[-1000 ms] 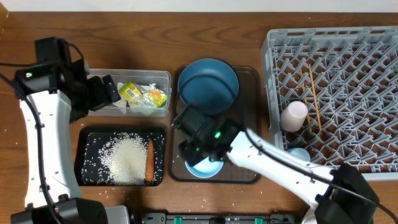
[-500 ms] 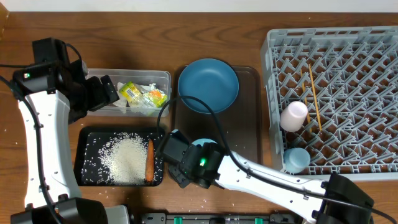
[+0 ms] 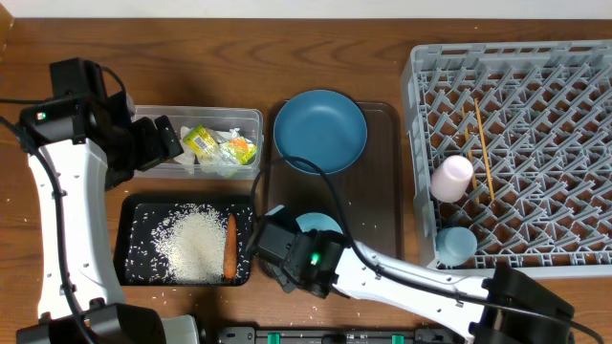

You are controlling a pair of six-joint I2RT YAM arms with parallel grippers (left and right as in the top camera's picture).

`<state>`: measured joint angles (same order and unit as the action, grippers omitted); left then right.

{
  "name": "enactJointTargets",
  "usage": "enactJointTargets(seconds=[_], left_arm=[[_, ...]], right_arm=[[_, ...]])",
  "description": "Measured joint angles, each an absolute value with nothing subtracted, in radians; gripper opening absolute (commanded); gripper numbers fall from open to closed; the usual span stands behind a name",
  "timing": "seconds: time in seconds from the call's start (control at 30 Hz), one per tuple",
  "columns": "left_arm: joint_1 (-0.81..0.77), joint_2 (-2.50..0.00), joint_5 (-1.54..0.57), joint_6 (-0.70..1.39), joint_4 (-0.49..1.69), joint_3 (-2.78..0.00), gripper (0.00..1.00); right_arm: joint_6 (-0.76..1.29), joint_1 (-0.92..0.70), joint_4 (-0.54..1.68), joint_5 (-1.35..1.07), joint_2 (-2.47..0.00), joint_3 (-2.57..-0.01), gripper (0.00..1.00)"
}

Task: Sort waste into correct bins and load items into the dishwasher rack
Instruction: 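Grasp the rim of the light-blue bowl with the right gripper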

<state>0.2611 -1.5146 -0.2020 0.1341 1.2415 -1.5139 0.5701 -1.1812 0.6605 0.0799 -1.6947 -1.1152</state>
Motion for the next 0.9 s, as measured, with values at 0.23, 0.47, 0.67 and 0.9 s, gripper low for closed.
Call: enactJointTargets(seconds=[0.23,0.47,0.67,0.9], left_arm=[[0.261,-1.515,-0.202,0.134,1.242,-1.514,0.97],[0.261,-1.515,-0.202,0.134,1.242,-1.514,0.97],[0.261,-1.515,-0.202,0.134,1.242,-1.514,0.97],[0.261,-1.515,-0.202,0.134,1.242,-1.514,0.97]], right_arm=[[0.593,-1.181,0.594,0.080,-1.695,-1.048,0.40],[0.606,-1.181,0.538,0.080,-1.695,-1.010,0.37],[0.614,-1.181,0.536,0.081,-1.695,-1.009,0.35],[0.617,-1.181,0.533,0.088,-1.695,-0.999,0.33]])
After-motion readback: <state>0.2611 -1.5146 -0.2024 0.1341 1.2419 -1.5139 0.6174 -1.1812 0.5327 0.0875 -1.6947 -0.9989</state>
